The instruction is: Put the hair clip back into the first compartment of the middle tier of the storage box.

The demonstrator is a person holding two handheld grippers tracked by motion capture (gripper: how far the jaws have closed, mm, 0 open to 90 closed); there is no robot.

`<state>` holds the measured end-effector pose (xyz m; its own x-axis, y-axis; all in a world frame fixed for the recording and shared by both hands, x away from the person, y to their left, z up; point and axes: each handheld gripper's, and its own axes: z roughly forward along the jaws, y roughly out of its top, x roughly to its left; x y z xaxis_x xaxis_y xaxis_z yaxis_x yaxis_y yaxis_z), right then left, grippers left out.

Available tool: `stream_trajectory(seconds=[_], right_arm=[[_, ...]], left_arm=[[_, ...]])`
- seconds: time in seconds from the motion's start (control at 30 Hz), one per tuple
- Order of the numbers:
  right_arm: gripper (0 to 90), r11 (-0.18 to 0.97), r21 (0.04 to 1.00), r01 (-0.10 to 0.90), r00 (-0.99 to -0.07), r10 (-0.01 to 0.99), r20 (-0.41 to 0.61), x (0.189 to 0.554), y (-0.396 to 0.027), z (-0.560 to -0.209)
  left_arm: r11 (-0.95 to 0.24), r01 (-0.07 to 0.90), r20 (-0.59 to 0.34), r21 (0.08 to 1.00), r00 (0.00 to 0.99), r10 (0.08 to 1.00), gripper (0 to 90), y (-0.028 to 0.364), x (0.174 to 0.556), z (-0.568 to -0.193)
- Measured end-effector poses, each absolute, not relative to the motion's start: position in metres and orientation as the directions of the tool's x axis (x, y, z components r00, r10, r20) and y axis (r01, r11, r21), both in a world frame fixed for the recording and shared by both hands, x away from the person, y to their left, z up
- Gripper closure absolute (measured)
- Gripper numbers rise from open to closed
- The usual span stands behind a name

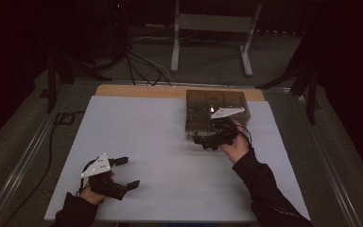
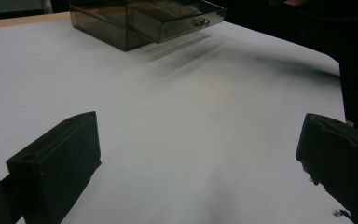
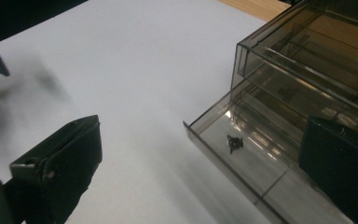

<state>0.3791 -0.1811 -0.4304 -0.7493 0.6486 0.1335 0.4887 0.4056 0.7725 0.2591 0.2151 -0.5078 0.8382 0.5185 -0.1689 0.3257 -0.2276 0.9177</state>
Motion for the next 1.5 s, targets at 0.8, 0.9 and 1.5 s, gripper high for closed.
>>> stream_trajectory(seconds=[0.8, 0.9, 1.5], right_arm=[[0.0, 0.375, 0.798, 0.471, -0.752, 0.644, 0.141, 0.332, -0.224, -0.452], [0.0, 0.376, 0.798, 0.471, -0.754, 0.641, 0.143, 0.326, -0.228, -0.458], [0.0, 0.378, 0.776, 0.505, -0.727, 0.67, 0.147, 0.309, -0.258, -0.491]], left_arm=[[-0.234, 0.325, -0.165, 0.916, 0.838, 0.521, 0.7, 0.215, 0.259, -0.508], [-0.232, 0.326, -0.166, 0.917, 0.838, 0.52, 0.7, 0.215, 0.259, -0.508], [-0.233, 0.326, -0.165, 0.916, 0.838, 0.521, 0.7, 0.215, 0.259, -0.508]])
